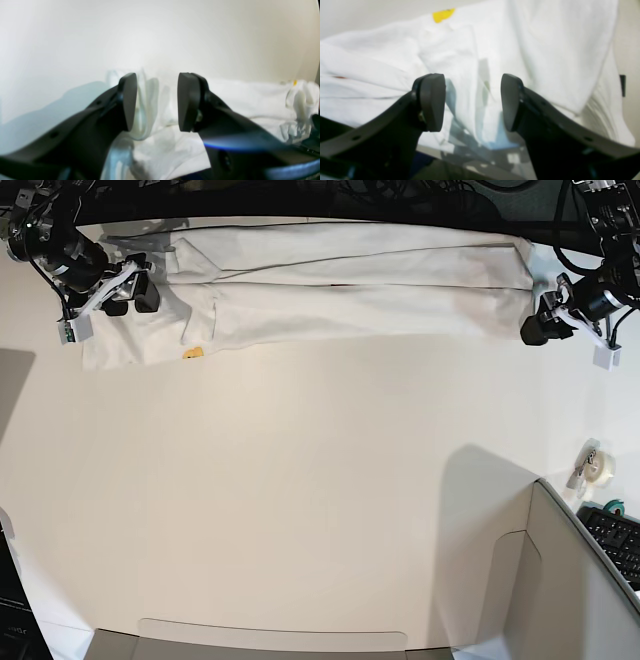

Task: Layout the t-shirt on the table in an organized manner, then fold the t-shirt properly
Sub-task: 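Grasp both ends of the white shirt strip with both grippers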

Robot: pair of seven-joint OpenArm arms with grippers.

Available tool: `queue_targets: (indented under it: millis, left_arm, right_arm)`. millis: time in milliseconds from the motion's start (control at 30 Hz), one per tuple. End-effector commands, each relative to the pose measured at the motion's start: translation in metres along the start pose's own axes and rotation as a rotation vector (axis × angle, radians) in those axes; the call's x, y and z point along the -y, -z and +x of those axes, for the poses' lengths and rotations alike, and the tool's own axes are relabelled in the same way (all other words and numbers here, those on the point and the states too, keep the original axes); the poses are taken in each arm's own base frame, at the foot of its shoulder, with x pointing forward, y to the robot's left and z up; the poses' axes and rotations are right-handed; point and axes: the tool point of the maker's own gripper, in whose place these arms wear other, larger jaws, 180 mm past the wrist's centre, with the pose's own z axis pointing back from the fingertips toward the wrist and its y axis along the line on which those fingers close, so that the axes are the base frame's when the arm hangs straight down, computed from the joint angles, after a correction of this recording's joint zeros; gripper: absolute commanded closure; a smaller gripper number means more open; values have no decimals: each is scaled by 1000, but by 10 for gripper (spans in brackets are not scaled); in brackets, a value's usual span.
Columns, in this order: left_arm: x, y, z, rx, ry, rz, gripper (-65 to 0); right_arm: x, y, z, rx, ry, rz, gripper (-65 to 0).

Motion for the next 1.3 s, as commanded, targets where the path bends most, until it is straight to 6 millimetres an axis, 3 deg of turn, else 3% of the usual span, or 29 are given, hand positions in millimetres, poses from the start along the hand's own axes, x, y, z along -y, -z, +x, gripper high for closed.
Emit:
queue_targets:
  millis: [0, 100, 233, 400, 633, 967, 1133, 1267]
  left_arm:
    - [-1, -10, 14, 43, 14, 4, -262]
    - [-8, -16, 17, 60, 2, 23, -262]
    - [-24, -17, -9, -2, -50, 50, -267]
    - [-21, -13, -37, -101, -128, 1, -327]
    - [-36, -29, -37, -72, -240, -24, -330]
    - [-45, -32, -43, -75, -280, -20, -346]
    - [-44, -30, -46, -80, -287, -24, -417]
    - [-45, -31, -46, -81, -287, -23, -424]
  right_arm:
    - [-2, -3, 13, 46, -23, 12, -349]
    - [-2, -3, 18, 56, -25, 12, -349]
    - [-2, -2, 23, 68, -30, 11, -349]
    - [-2, -1, 24, 71, -30, 13, -349]
    - [-2, 1, 22, 69, -17, 16, -349]
    - [-2, 6, 14, 53, 15, 26, -349]
    - [-1, 6, 15, 55, 16, 24, -349]
    - [-1, 6, 16, 58, 16, 24, -349]
